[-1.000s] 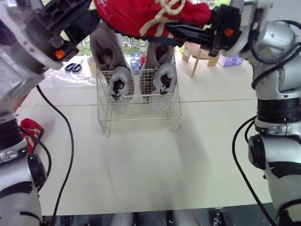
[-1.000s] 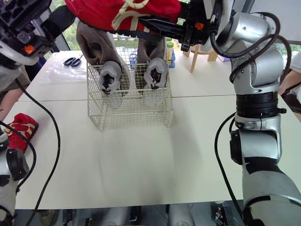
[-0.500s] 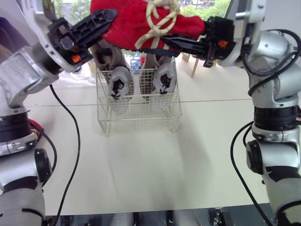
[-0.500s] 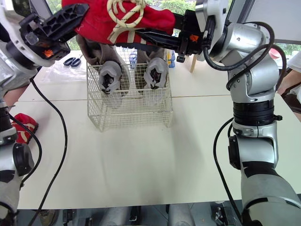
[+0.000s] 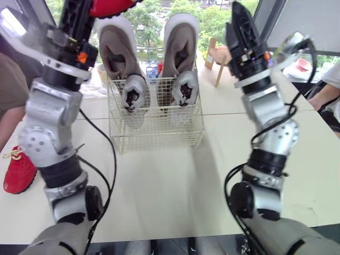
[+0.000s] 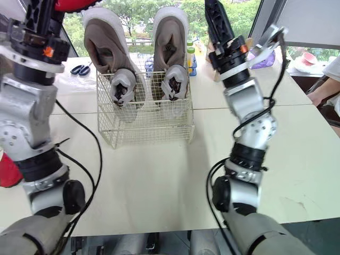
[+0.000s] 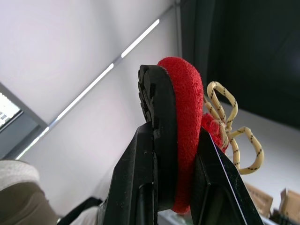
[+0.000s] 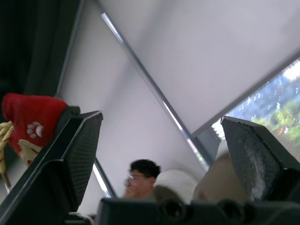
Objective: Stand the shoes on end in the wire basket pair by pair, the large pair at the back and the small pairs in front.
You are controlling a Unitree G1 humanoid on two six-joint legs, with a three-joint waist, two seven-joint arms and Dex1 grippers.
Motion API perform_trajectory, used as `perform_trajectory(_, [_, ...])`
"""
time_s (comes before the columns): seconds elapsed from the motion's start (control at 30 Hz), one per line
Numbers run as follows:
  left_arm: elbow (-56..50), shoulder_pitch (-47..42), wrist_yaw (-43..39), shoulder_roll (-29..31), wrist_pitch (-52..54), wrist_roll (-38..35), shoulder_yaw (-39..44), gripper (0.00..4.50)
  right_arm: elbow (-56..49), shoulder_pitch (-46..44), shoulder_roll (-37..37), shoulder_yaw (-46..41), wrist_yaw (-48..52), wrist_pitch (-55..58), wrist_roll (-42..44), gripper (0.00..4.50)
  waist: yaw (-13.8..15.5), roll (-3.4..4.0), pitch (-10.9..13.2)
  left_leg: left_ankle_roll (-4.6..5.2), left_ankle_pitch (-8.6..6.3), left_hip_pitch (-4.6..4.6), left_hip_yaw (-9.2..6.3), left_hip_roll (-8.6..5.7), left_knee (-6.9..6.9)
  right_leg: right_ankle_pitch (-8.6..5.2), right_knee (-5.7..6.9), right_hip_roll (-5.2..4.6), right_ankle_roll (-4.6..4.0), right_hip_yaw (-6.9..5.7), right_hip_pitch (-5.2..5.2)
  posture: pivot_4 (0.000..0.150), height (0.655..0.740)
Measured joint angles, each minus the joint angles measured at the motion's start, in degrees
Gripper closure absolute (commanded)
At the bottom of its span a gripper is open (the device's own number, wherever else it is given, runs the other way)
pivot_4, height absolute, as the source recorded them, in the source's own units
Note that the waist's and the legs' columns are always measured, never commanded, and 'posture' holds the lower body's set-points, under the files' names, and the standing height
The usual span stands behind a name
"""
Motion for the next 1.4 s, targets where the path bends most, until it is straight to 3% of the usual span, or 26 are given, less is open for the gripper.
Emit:
perform_trajectory(0.13, [0.76, 0.51, -1.89, -1.83, -0.52, 2.59, -2.31, 4.27, -2.50, -0.55, 3.35, 3.85, -3.60, -1.29, 1.00, 0.03, 0.02, 0.00, 0.00, 0.05, -0.01, -0.01, -0.02, 0.00, 0.05, -0.01, -0.03, 0.14, 0.01, 0.02, 0.06, 0.150, 0.7400])
perform_trajectory(0.8, [4.22, 5.02, -6.97, -2.29, 1.14, 10.63, -4.86, 4.27, -2.34, -1.81, 2.53, 6.71, -2.40, -3.67, 1.47, 0.03, -0.11, 0.00, 0.00, 0.12, -0.03, 0.01, -0.08, 0.06, 0.09, -0.02, -0.05, 0.24, 0.02, 0.00, 0.11, 0.150, 0.7400])
perform_trajectory(0.97, [3.11, 5.49, -7.63, -2.24, 1.78, 11.76, -5.98, 4.27, -0.68, -1.81, 1.94, 6.89, -2.40, -3.81, 0.78, 2.32, -0.13, 0.00, 0.00, 0.12, -0.04, 0.01, -0.08, 0.06, 0.09, -0.02, -0.06, 0.23, 0.02, 0.00, 0.11, 0.150, 0.7400])
perform_trajectory(1.07, [2.12, 5.99, -7.98, -2.00, 1.75, 12.43, -5.95, 4.27, -0.42, -1.80, 1.66, 7.20, -2.51, -3.80, 0.17, 3.43, -0.14, 0.00, 0.00, 0.12, -0.04, 0.01, -0.09, 0.08, 0.08, -0.02, -0.06, 0.24, 0.02, -0.01, 0.11, 0.150, 0.7400])
perform_trajectory(1.2, [-0.27, 8.46, -8.13, 4.27, 4.41, 14.70, -6.33, 2.43, 0.20, -1.85, 0.63, 7.49, -2.54, -3.37, 0.23, 3.54, -0.25, 0.01, 0.01, 0.12, -0.04, 0.01, -0.09, 0.09, 0.04, -0.03, -0.06, 0.25, 0.02, 0.00, 0.09, 0.150, 0.7400])
perform_trajectory(1.3, [-5.79, 14.40, -5.79, 10.24, 8.49, 15.28, -7.00, 0.91, 1.87, -3.31, -5.71, 7.33, 0.89, -0.82, 0.51, 3.54, -0.33, 0.01, 0.03, 0.14, -0.05, -0.01, -0.09, 0.10, 0.03, -0.03, -0.10, 0.24, 0.02, 0.01, 0.07, 0.150, 0.7400])
perform_trajectory(1.4, [-13.34, 22.81, -2.38, 16.95, 13.11, 16.13, -7.99, 0.91, 5.47, -7.35, -16.11, 6.39, 9.76, 1.47, 0.26, 3.54, -0.03, 0.05, 0.08, 0.15, -0.06, -0.01, -0.09, 0.08, 0.02, -0.05, -0.15, 0.19, -0.01, 0.00, 0.10, 0.150, 0.7400])
